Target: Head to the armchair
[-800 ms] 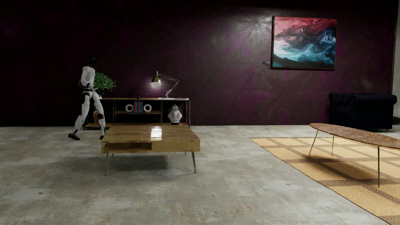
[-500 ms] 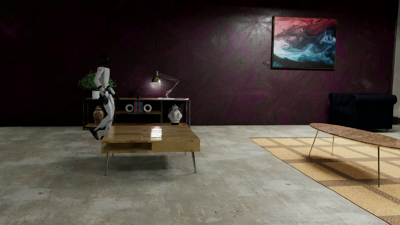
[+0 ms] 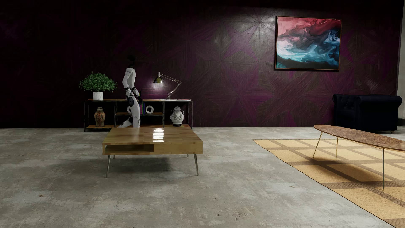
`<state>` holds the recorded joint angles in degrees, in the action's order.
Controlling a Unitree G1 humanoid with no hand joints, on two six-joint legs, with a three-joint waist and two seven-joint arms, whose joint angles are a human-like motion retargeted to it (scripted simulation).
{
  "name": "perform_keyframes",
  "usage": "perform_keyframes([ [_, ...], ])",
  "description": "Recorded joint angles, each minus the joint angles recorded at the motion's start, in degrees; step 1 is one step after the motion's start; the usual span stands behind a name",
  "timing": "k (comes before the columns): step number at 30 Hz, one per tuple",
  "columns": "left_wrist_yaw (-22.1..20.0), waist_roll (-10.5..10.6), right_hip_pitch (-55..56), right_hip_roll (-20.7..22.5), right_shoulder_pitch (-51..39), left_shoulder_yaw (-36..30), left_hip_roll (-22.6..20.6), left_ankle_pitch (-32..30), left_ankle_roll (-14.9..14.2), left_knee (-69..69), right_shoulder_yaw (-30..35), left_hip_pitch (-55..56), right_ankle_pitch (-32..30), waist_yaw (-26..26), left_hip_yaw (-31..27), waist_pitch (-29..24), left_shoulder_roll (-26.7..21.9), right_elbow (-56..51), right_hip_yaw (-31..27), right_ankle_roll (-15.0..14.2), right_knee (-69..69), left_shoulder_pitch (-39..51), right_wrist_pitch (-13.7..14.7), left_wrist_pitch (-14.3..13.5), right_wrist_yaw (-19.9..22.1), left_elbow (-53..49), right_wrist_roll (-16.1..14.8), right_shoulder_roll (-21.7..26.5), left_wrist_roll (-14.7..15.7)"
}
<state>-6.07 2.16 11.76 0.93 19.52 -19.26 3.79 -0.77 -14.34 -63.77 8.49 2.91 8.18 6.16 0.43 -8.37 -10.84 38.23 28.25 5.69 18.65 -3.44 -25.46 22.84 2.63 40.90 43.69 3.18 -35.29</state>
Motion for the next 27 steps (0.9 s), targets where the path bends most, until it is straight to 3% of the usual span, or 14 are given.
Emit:
perform_keyframes([
  [1,4.5,0.5,-2.5,0.8,-3.1,-3.5,4.7,2.7,1.5,-7.3,-0.1,4.9,1.8,-0.1,0.9,-0.1,-0.6,0.6,1.3,-0.2,-0.1,-0.9,-0.3,0.2,-0.9,4.3,1.4,0.8,-2.6],
  [2,5.5,1.1,-4.7,1.4,-5.6,-4.1,7.6,5.8,7.2,-12.2,-0.9,9.8,3.5,-0.6,1.4,-0.3,-0.5,0.7,1.8,-0.7,0.0,-2.2,-0.1,-0.4,-0.5,7.1,2.4,1.4,-3.6],
  [3,2.9,1.5,-6.9,1.9,-8.1,-1.5,8.8,6.4,13.7,-14.3,-2.9,14.5,4.9,-1.6,1.4,-0.3,0.6,0.3,2.0,-1.4,-0.4,-4.3,0.4,0.7,1.0,8.3,2.8,1.8,-3.0],
  [4,-1.4,1.8,-8.7,2.4,-9.9,2.8,8.9,7.1,16.9,-13.5,-4.7,18.7,6.0,-2.8,1.3,-0.3,1.7,-1.5,2.1,-2.1,-0.5,-6.9,1.7,1.4,2.6,8.1,2.3,2.0,-1.3],
  [6,-5.2,1.8,-11.5,2.3,-12.1,8.6,6.9,11.3,16.4,-4.3,-6.7,24.7,8.1,-4.9,1.7,-0.1,3.2,-7.4,1.7,-3.9,0.7,-12.1,6.4,0.4,5.7,6.7,0.1,3.6,1.3],
  [10,-1.4,1.2,-17.7,2.4,-16.1,10.7,3.3,6.2,14.7,38.8,-4.1,26.0,12.5,-7.1,4.5,0.9,4.5,-17.7,0.0,-7.9,1.3,-18.4,9.6,-1.5,5.9,4.8,-3.5,8.8,-0.2],
  [12,0.5,0.8,-21.7,2.2,-16.8,12.0,2.6,7.2,3.4,51.3,-3.1,24.4,13.9,-7.3,9.6,1.1,5.3,-20.8,-1.0,-10.6,0.7,-19.6,9.2,-1.1,5.8,3.7,-4.8,9.9,-1.0],
  [15,0.4,-0.2,-24.8,-3.5,-14.0,13.4,-0.3,0.7,22.2,46.6,-1.9,19.4,10.0,-8.3,13.9,1.1,7.3,-19.4,-4.2,-13.2,8.1,-18.0,6.3,-0.3,5.9,3.5,-4.7,9.8,-3.5],
  [17,-1.5,-2.0,-18.9,-11.7,-13.2,15.0,-3.9,5.8,22.8,45.4,1.0,14.8,-2.5,-8.6,17.3,1.2,9.9,-12.9,-9.5,-11.6,25.6,-15.4,2.5,-0.2,3.5,3.5,-3.8,10.4,-4.1],
  [19,-1.0,-4.1,-7.6,-18.2,-12.1,14.5,-7.2,10.2,23.2,46.0,7.5,9.2,-16.1,-8.0,19.3,1.0,9.8,-5.9,-17.7,-10.3,45.8,-11.7,0.7,-1.1,-3.6,2.1,0.0,10.8,-5.7],
  [20,-1.2,-5.0,-2.9,-20.1,-11.2,14.1,-9.1,12.3,23.3,45.4,10.1,7.4,-11.0,-7.3,19.3,0.7,9.0,-3.5,-20.3,-8.4,51.7,-9.7,1.2,-3.3,-7.3,1.3,1.6,11.6,-6.1],
  [22,-3.1,-6.1,4.6,-19.0,-6.6,15.9,-11.6,16.3,23.0,43.8,9.1,4.1,-4.3,-5.4,17.0,0.3,8.0,-2.1,-23.1,-3.1,54.5,-4.5,1.0,-5.8,-7.0,-2.3,1.7,9.6,-5.1],
  [25,-6.7,-5.7,11.9,-10.5,0.4,15.7,-12.8,21.1,22.8,42.1,3.0,-0.5,1.7,-2.2,12.1,0.1,5.7,-1.8,-25.3,-4.5,39.9,-0.3,0.6,-10.4,-1.4,-12.2,-1.1,4.6,-1.3],
  [27,-7.6,-5.0,14.2,-5.6,3.1,12.6,-13.2,23.5,22.7,42.0,2.4,-3.6,1.2,-0.6,9.1,0.3,2.7,-0.4,-24.3,-4.2,22.7,2.2,0.6,-11.8,-1.5,-16.6,-0.3,2.2,0.1],
])
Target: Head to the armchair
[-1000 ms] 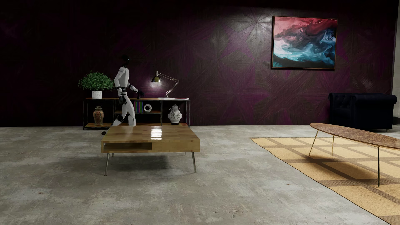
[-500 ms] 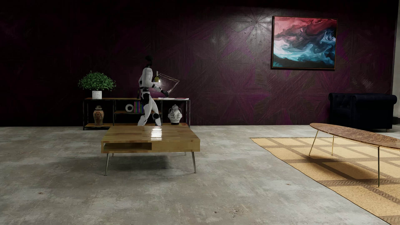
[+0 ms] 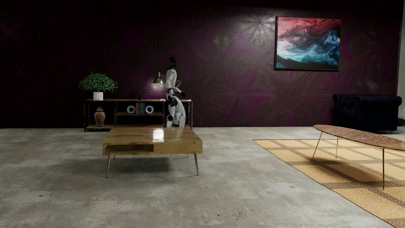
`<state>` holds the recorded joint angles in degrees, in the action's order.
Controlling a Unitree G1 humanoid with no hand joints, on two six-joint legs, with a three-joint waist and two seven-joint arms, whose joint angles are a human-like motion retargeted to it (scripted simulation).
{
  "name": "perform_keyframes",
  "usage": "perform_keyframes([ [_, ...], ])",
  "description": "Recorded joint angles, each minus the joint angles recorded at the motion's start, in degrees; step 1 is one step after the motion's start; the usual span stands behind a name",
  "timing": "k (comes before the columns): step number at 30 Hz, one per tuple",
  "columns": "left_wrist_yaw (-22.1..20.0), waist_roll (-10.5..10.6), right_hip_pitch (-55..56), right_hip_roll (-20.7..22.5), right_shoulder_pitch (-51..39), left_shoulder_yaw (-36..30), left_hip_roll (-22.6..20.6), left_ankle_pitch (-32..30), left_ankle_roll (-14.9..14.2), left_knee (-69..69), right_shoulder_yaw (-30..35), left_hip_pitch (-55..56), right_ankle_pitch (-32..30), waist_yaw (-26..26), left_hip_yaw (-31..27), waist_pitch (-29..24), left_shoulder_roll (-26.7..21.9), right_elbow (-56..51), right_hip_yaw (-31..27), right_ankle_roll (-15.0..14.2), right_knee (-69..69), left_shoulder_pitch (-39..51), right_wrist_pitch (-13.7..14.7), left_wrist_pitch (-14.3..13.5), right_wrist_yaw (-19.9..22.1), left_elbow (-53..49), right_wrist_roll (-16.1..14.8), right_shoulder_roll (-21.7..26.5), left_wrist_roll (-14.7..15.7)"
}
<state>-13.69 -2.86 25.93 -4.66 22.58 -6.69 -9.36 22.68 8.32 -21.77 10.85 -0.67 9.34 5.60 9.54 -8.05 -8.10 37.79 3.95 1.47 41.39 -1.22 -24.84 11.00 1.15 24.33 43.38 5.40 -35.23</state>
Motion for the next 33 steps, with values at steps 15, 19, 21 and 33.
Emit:
perform_keyframes([
  [15,10.5,6.8,-23.8,7.4,-10.7,-10.2,21.9,-17.0,-11.3,-57.9,-10.9,24.0,6.0,-0.5,-6.5,-0.4,-3.4,-3.9,26.8,2.5,-23.0,-9.4,2.3,12.6,3.3,19.3,2.4,-0.9,-0.4],
  [19,-3.7,6.5,-30.5,6.8,-15.3,2.9,20.3,-14.8,-10.1,-31.5,-8.5,33.9,12.1,-4.9,-6.9,0.1,-0.7,-10.9,25.1,-2.1,-20.3,-16.1,6.1,12.0,4.1,17.0,1.3,4.4,2.9],
  [21,1.1,6.1,-34.8,6.6,-17.0,2.2,18.7,-20.1,-11.6,-3.6,-7.4,30.7,13.8,-5.8,-6.5,0.8,0.5,-13.7,23.6,-4.9,-21.5,-17.9,6.1,12.2,4.3,18.6,0.0,6.2,1.5],
  [33,7.9,-2.7,-8.3,-13.4,-8.1,0.6,2.4,-6.1,-4.1,0.9,2.5,6.2,-0.8,-2.9,6.5,-0.3,4.7,-6.9,1.6,0.9,28.0,-5.2,2.1,10.7,-2.4,18.0,0.8,4.1,-8.1],
])
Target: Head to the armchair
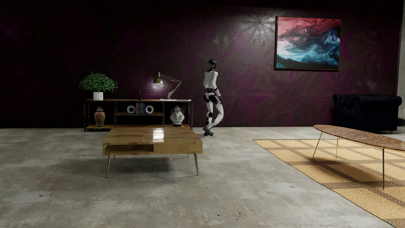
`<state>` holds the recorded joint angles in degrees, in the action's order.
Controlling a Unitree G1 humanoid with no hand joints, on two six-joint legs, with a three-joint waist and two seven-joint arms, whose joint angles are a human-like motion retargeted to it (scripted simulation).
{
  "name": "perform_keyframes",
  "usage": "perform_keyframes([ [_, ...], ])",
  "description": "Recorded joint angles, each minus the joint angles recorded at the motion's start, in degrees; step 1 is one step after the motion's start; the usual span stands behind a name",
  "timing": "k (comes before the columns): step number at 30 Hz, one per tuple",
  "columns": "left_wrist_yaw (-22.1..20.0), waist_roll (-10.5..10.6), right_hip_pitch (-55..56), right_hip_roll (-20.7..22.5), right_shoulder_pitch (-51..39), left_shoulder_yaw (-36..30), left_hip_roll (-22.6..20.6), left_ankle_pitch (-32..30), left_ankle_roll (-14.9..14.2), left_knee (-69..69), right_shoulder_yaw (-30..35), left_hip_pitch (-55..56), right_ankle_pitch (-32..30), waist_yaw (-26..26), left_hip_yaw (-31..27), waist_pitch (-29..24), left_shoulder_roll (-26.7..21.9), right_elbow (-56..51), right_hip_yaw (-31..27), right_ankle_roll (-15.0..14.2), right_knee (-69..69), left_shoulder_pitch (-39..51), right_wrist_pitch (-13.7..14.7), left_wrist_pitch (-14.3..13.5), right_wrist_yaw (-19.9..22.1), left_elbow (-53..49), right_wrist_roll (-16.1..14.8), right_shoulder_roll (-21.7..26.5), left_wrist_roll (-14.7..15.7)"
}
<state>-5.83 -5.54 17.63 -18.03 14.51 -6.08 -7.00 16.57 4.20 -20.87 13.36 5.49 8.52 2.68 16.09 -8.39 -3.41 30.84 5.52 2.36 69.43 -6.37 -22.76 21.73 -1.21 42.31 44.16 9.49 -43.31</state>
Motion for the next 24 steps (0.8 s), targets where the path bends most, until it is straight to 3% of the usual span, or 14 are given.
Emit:
perform_keyframes([
  [4,-7.5,0.8,8.1,9.0,6.4,3.2,-1.1,6.0,0.0,-0.5,0.6,-6.4,3.8,2.9,-2.1,0.6,-3.2,3.7,4.3,-1.2,-27.0,5.4,-0.5,-5.6,1.4,-10.2,0.4,-2.5,5.5],
  [6,-9.7,1.5,8.6,13.5,7.8,2.0,-1.5,7.4,-0.4,2.1,1.7,-10.4,-1.7,3.4,-3.3,1.2,-5.0,6.4,8.1,-4.1,-46.3,7.2,-0.7,-7.2,-1.1,-13.6,1.5,-3.0,7.4],
  [8,-9.7,2.1,8.1,15.3,8.9,1.2,-2.2,8.7,-0.6,3.2,2.7,-14.1,-2.2,3.2,-4.4,1.8,-5.3,8.2,16.2,-11.1,-57.5,8.0,-0.8,-7.0,-2.8,-14.8,3.1,-2.5,9.1],
  [9,-9.9,2.5,8.1,14.9,9.1,0.9,-2.3,9.1,-0.6,2.8,2.4,-16.0,-4.1,3.2,-4.9,1.9,-5.0,8.3,18.7,-8.9,-55.5,7.7,-0.8,-6.6,-3.2,-14.7,3.3,-2.4,9.8],
  [11,-9.4,3.5,4.5,15.9,9.6,-1.1,-0.4,7.2,-1.6,0.3,0.2,-19.1,-6.6,3.7,-7.4,2.3,-4.2,8.0,21.5,7.1,-54.8,6.1,-1.1,-5.2,-2.6,-12.3,2.9,-3.2,9.6],
  [12,-9.2,4.5,2.0,16.9,9.3,-2.3,1.5,4.1,-2.4,-4.1,-1.9,-19.0,-6.0,4.0,-8.6,2.5,-3.7,7.8,22.7,10.1,-54.7,4.8,-1.6,-4.2,-1.4,-10.2,2.4,-4.0,9.6],
  [13,-8.2,5.5,-0.1,17.9,8.2,-3.8,3.9,-1.2,-5.6,-12.2,-4.3,-16.8,-3.8,4.3,-9.9,2.4,-3.6,8.3,23.6,9.8,-53.5,3.0,-2.2,-3.1,-0.1,-7.6,1.7,-4.8,9.3],
  [15,-2.2,7.0,-4.4,19.5,4.6,-11.1,8.1,-13.7,-18.0,-34.7,-8.3,-7.1,1.0,4.8,-14.7,1.8,-4.9,9.2,26.2,9.5,-51.5,0.2,-3.8,-0.4,1.4,-1.1,2.3,-6.2,6.4],
  [16,3.1,7.4,-7.3,20.3,2.1,-16.1,10.6,-18.9,-18.5,-45.1,-10.4,-1.3,2.6,5.2,-14.3,1.5,-6.3,8.3,27.5,9.0,-52.2,-0.8,-4.1,-0.7,1.9,1.2,2.3,-6.8,4.1],
  [17,8.0,7.8,-9.5,21.1,-0.2,-19.3,13.2,-17.1,-18.9,-52.3,-12.0,3.9,4.2,4.9,-15.7,1.3,-7.6,6.9,27.6,8.4,-52.2,-1.6,-3.3,-1.6,3.2,2.6,1.9,-7.0,2.8],
  [18,9.1,8.2,-11.6,21.8,-2.0,-18.9,15.4,-13.5,-14.4,-56.8,-13.1,8.8,5.8,4.2,-16.0,1.1,-7.8,5.5,27.0,7.8,-52.0,-2.8,-1.3,-0.9,5.1,3.3,1.3,-6.7,3.3],
  [20,1.0,8.6,-15.1,22.9,-6.2,-10.7,17.0,-11.1,-4.7,-57.2,-13.2,17.2,8.4,1.8,-16.1,0.8,-5.6,2.0,24.4,6.3,-51.4,-6.6,2.0,1.8,7.5,3.0,1.4,-6.0,6.7],
  [22,-8.3,8.5,-17.9,23.2,-8.8,-2.7,15.0,-7.1,-3.6,-48.2,-9.7,23.0,11.0,-0.4,-16.3,0.7,-2.1,-3.4,21.2,4.7,-49.6,-9.6,4.9,2.9,7.6,3.2,0.5,-3.9,9.6],
  [24,-7.1,8.3,-20.4,23.6,-10.4,-3.3,12.8,-7.7,-4.2,-31.0,-6.3,25.5,13.8,-1.5,-16.1,0.8,-1.2,-8.4,18.4,3.2,-48.1,-11.1,7.4,2.3,7.9,4.4,-1.8,-1.8,8.1],
])
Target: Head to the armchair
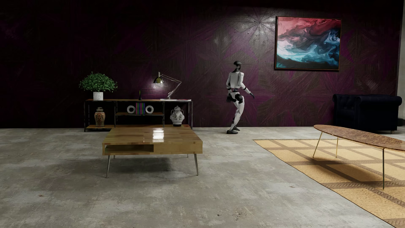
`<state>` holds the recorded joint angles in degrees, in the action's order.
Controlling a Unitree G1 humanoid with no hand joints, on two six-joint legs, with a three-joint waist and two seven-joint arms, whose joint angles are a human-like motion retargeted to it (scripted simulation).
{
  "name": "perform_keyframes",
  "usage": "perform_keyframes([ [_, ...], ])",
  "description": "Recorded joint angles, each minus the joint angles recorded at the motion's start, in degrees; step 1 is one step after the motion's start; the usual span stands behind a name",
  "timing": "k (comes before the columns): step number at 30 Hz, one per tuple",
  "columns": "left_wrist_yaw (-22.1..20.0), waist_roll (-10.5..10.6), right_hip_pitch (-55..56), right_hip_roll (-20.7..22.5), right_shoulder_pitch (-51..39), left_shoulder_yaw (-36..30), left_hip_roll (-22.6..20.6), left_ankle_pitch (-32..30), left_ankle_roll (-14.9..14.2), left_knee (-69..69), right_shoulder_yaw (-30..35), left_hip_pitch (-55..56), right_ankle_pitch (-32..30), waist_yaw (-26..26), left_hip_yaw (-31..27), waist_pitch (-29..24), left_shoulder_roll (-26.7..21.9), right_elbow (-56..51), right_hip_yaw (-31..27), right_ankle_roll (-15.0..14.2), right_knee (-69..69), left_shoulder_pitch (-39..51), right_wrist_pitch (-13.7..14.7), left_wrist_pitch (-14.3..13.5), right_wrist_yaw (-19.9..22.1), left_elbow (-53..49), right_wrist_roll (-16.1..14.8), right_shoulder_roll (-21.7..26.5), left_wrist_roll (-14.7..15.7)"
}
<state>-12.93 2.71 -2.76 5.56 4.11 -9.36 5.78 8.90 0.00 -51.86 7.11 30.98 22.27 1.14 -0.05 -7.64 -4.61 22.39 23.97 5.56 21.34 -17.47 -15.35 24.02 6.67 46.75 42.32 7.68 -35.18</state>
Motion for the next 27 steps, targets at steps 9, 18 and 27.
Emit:
perform_keyframes([
  [9,4.1,-4.3,-0.5,-11.2,2.3,4.1,-6.3,-2.6,2.0,31.1,9.6,-13.5,-13.8,-1.2,9.5,0.7,3.3,10.6,-15.1,-5.7,26.4,3.1,-9.4,-0.3,-3.5,-2.2,0.0,1.8,-4.3],
  [18,-0.7,-7.3,27.8,-17.9,15.4,9.1,-9.3,13.3,1.5,29.7,-5.2,-31.6,-8.9,4.1,20.4,0.2,-3.2,11.8,-9.7,-2.5,28.7,17.4,-10.4,-7.5,1.0,-11.6,-2.6,1.7,-2.3],
  [27,-2.6,-2.4,16.0,-10.9,15.2,3.0,-2.1,6.5,-4.9,18.4,-3.1,-40.4,-14.6,4.9,17.1,1.5,-2.5,18.2,16.8,6.3,-3.8,14.9,-10.1,-5.6,-10.9,-11.8,6.0,-5.5,1.1],
])
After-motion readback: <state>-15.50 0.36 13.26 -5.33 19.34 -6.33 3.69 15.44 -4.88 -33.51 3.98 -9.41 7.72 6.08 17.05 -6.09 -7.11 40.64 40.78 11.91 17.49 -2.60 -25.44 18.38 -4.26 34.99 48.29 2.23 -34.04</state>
